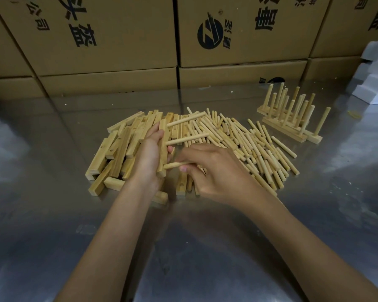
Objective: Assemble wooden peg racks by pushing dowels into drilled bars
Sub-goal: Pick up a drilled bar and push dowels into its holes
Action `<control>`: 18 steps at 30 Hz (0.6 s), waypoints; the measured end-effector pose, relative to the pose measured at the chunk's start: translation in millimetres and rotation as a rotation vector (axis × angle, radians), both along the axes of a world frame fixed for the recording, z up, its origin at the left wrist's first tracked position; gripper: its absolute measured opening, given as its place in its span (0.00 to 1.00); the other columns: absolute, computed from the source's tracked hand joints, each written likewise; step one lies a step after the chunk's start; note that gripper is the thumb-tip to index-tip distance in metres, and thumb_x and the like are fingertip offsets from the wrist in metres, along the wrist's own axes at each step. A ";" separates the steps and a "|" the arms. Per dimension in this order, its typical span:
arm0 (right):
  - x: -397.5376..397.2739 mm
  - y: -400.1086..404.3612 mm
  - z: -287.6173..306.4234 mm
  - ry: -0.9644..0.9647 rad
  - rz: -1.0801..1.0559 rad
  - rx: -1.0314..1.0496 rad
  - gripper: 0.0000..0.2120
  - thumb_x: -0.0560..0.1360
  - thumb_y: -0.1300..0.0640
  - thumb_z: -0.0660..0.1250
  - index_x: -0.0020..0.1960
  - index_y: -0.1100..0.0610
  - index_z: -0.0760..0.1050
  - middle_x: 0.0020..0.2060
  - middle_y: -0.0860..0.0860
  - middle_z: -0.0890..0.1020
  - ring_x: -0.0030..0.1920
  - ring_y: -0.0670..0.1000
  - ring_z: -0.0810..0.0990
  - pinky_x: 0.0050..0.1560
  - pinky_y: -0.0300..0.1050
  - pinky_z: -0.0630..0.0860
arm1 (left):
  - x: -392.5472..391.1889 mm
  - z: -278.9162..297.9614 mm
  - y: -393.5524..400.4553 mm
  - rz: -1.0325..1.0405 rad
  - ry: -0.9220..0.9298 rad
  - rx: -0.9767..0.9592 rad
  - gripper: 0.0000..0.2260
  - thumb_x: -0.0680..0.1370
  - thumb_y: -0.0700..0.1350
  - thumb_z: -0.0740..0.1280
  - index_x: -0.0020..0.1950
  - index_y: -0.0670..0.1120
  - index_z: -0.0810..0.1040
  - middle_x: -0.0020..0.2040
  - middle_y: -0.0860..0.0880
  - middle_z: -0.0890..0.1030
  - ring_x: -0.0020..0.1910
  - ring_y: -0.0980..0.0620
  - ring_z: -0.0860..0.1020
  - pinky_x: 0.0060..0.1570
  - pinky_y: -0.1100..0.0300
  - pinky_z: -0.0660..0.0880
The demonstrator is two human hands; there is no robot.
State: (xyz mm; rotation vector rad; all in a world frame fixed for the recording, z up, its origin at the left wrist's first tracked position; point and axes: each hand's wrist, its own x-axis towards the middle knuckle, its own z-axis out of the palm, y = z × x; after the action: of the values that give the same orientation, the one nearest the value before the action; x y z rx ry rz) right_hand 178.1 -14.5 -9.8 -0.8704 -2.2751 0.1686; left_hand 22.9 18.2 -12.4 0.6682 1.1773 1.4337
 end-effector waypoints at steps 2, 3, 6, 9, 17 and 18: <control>0.6 0.9 -0.9 0.008 0.021 0.053 0.10 0.76 0.63 0.69 0.55 0.54 0.81 0.40 0.38 0.73 0.41 0.40 0.72 0.43 0.40 0.73 | 0.7 -0.5 0.7 0.012 0.030 0.022 0.15 0.85 0.46 0.59 0.69 0.58 0.75 0.58 0.49 0.83 0.35 0.56 0.74 0.37 0.60 0.71; 0.5 1.3 -1.7 0.010 0.023 0.074 0.09 0.75 0.64 0.69 0.54 0.54 0.81 0.40 0.37 0.72 0.41 0.39 0.70 0.43 0.38 0.71 | 1.0 -0.5 1.0 0.021 0.052 0.029 0.15 0.85 0.46 0.59 0.70 0.58 0.75 0.55 0.50 0.82 0.34 0.57 0.74 0.36 0.60 0.71; -0.6 1.0 -4.1 -0.009 0.012 0.113 0.10 0.76 0.64 0.68 0.55 0.55 0.80 0.41 0.42 0.78 0.41 0.45 0.74 0.41 0.44 0.74 | 1.8 -0.1 1.1 0.035 0.088 0.034 0.15 0.85 0.46 0.59 0.69 0.58 0.75 0.55 0.48 0.83 0.37 0.55 0.76 0.37 0.60 0.72; -1.9 0.6 -5.0 -0.015 0.011 0.129 0.10 0.76 0.63 0.67 0.56 0.55 0.80 0.41 0.46 0.80 0.41 0.48 0.76 0.42 0.45 0.75 | 3.4 0.9 0.1 0.031 0.127 0.035 0.13 0.85 0.47 0.58 0.65 0.62 0.75 0.62 0.45 0.82 0.45 0.50 0.77 0.41 0.58 0.74; -0.5 -0.5 -4.2 0.127 0.008 -0.067 0.07 0.74 0.64 0.70 0.49 0.54 0.83 0.33 0.29 0.72 0.33 0.32 0.74 0.35 0.25 0.65 | 3.5 -0.5 -0.6 -0.009 0.226 0.103 0.17 0.86 0.48 0.57 0.72 0.63 0.71 0.66 0.48 0.79 0.31 0.61 0.73 0.31 0.66 0.72; -0.2 0.1 -4.9 0.136 -0.001 -0.096 0.06 0.75 0.64 0.70 0.47 0.54 0.83 0.31 0.31 0.72 0.31 0.34 0.74 0.33 0.26 0.64 | 3.8 -1.0 -1.1 -0.012 0.240 0.115 0.17 0.86 0.48 0.57 0.72 0.63 0.71 0.67 0.48 0.78 0.33 0.61 0.73 0.32 0.66 0.72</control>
State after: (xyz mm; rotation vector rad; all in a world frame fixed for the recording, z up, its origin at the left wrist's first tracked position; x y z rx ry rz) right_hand 177.9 -14.4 -14.7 -0.8813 -2.1540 0.3289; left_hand 26.8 17.1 -13.4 0.9469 1.2778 1.4483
